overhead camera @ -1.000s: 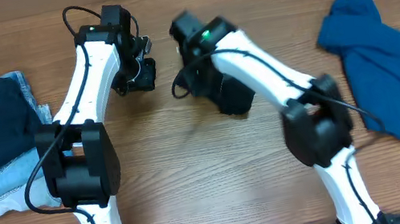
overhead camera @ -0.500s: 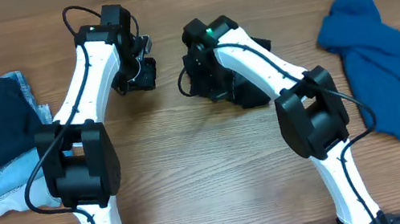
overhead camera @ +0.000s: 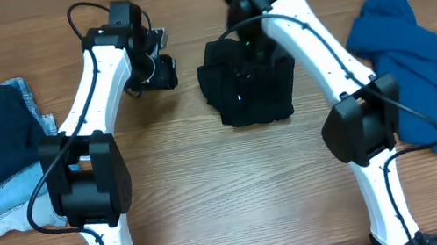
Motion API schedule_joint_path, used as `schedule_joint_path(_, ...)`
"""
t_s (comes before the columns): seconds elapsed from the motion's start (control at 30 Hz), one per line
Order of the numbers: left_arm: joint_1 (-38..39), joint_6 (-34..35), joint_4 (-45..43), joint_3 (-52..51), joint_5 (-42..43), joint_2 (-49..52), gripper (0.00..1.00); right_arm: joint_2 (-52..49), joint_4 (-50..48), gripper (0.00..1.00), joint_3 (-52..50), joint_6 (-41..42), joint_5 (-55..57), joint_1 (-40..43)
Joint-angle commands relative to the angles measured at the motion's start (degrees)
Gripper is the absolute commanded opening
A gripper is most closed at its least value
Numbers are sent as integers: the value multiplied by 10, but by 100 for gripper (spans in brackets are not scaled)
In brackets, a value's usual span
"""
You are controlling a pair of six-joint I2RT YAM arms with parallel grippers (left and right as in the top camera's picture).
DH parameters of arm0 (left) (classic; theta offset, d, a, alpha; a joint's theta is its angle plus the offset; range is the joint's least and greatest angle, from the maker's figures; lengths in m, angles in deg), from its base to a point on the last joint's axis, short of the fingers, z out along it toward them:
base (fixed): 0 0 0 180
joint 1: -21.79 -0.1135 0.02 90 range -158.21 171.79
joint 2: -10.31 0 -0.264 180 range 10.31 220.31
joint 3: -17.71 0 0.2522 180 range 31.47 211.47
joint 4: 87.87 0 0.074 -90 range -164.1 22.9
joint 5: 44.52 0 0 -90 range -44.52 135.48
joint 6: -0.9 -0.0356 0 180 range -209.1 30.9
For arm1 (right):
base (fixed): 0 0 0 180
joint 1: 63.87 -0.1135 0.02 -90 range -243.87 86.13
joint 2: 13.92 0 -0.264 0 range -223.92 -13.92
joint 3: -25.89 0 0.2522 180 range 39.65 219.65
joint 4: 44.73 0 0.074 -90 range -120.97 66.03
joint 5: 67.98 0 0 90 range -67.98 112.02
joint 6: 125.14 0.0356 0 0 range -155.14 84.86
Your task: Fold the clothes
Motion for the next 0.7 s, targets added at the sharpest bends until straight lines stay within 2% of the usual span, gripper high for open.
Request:
schedule_joint_path(0.0,9,-4,-84,-3,42,-25,54,16,7,66,11,26,17,38)
schedule_joint_path(0.2,37,10,-245,-3,41,-24,45,13,7,61,-10,30,-7,74)
schedule_joint_path(0.33,81,10,-263,-3,21,5,43,13,-9,61,-79,30,-7,73)
schedule_joint_path(0.5,97,10,-219,-3,23,50,43,13,-75,61,-156,30,-6,74)
schedule_joint_path(0.63,97,-9,-72,-4,-9,66,44,13,-156,61,-197,31,18,81)
schedule_joint_path(0.67,97,-10,-35,-4,-28,69,41,13,-166,61,-202,44,36,85)
